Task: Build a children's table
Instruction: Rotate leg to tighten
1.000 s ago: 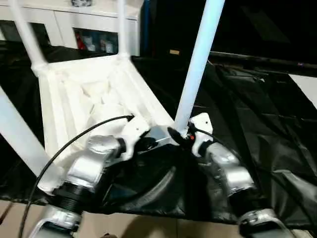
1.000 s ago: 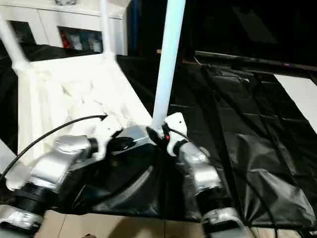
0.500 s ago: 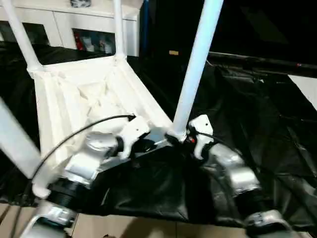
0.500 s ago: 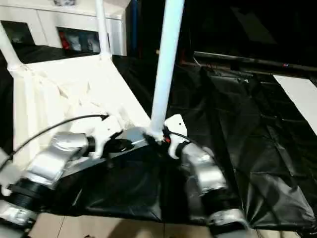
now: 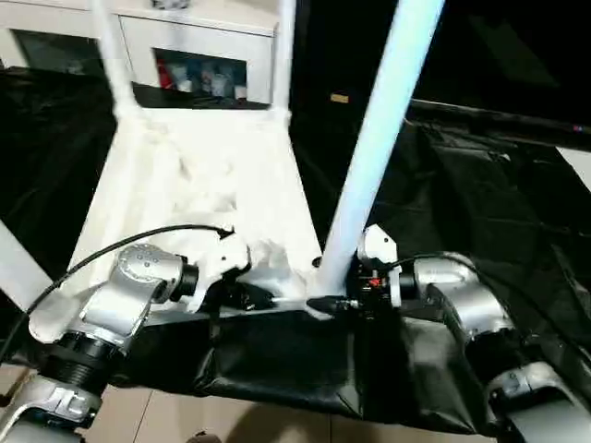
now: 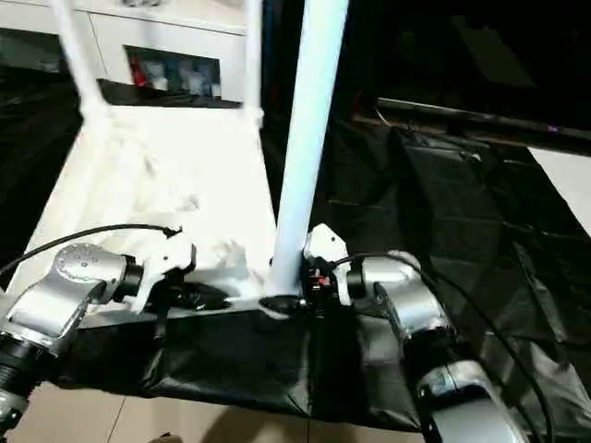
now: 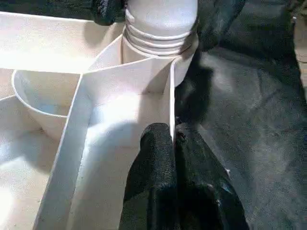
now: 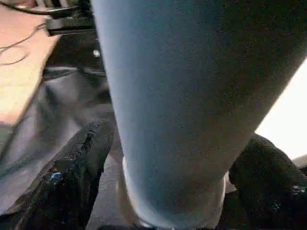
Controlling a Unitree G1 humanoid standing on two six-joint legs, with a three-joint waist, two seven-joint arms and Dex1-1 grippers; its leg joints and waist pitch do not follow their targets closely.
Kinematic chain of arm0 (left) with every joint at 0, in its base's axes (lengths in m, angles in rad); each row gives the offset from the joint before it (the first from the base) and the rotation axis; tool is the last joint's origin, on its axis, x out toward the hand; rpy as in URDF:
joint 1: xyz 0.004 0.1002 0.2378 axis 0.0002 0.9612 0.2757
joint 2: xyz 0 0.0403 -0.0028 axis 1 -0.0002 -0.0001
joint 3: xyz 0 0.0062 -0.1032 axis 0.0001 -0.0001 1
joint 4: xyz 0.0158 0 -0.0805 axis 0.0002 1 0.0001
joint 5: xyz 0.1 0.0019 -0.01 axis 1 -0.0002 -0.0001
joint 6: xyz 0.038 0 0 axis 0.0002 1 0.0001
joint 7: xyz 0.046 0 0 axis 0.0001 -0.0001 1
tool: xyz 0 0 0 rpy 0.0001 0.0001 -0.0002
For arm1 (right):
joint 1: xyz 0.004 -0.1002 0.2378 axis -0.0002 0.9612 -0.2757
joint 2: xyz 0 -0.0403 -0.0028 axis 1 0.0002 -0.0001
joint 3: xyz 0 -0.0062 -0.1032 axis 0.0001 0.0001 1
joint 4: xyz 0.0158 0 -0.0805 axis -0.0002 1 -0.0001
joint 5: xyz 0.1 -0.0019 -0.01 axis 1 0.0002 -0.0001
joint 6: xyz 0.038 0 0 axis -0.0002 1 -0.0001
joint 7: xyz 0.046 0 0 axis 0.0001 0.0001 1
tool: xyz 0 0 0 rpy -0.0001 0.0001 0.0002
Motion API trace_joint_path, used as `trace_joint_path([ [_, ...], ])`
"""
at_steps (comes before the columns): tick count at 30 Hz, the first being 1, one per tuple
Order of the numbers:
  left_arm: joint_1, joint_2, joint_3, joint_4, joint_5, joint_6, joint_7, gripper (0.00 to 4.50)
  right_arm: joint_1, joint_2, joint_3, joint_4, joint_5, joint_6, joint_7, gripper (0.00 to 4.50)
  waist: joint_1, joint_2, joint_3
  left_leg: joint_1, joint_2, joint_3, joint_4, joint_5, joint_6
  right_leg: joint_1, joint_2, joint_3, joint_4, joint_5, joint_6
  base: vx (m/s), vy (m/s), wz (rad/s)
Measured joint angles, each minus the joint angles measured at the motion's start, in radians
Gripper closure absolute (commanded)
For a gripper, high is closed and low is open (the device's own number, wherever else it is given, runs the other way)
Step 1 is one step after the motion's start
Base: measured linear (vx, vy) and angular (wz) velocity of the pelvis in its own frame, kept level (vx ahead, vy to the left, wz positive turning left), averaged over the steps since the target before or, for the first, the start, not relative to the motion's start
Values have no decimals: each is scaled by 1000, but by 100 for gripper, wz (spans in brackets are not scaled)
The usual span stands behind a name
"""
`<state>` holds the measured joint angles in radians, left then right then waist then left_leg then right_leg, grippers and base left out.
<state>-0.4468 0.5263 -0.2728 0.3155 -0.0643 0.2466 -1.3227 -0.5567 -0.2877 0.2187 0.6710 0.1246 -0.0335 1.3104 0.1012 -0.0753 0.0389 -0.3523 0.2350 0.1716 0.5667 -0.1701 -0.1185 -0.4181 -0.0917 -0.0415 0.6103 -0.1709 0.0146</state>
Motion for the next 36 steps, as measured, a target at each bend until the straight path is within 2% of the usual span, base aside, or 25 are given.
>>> trace_joint_path([
  [2,-7,3,-1,16,-1,-13,-18,450,-2,0,11,11,-1,-13,16,95,2,0,0,0,1,0,0,0,0,0,0,0,0,0,0,0,0,0],
  [3,-8,5,-1,18,-1,-16,-22,450,-2,-1,16,14,-2,-21,18,119,2,0,0,0,1,0,0,0,0,0,0,0,0,0,0,0,0,0],
  [7,-24,7,-6,51,-2,-36,-39,450,-18,2,20,46,-11,-50,20,145,4,0,0,1,1,0,0,0,0,0,0,0,1,0,0,0,0,0],
  [8,-25,7,-6,54,-2,-38,-39,450,-20,3,20,50,-12,-54,20,164,5,0,0,1,1,0,0,0,0,0,0,0,1,0,-1,0,0,0],
  [18,-33,-27,6,101,-1,-60,3,450,-11,31,-8,78,-12,-62,-19,189,11,0,0,2,1,0,0,0,0,2,0,0,2,2,-3,0,0,0],
  [22,-40,-67,25,117,19,-39,107,450,17,69,-58,82,-13,-61,-173,191,10,0,0,3,1,0,0,0,0,1,0,0,2,1,0,0,0,0],
  [27,-52,-164,44,105,71,51,321,450,18,190,-140,131,-43,-58,-580,192,-15,0,1,3,-1,-4,0,0,0,0,-1,-5,-4,0,1,-43,0,-4],
  [34,-51,-228,38,77,136,105,436,450,3,280,-178,157,-66,-41,-822,192,-23,1,1,2,-1,-20,-5,0,0,7,-1,-27,-36,0,1,0,0,0],
  [35,-51,-229,38,77,140,105,441,450,3,285,-179,157,-68,-41,-833,137,-25,1,1,2,-1,-21,-4,0,0,8,-2,-28,-39,0,1,0,0,0],
  [36,-51,-232,37,77,143,106,445,450,3,288,-180,157,-70,-41,-841,137,-26,1,1,2,-1,-21,-5,0,0,9,-2,-29,-42,0,1,0,0,0],
])
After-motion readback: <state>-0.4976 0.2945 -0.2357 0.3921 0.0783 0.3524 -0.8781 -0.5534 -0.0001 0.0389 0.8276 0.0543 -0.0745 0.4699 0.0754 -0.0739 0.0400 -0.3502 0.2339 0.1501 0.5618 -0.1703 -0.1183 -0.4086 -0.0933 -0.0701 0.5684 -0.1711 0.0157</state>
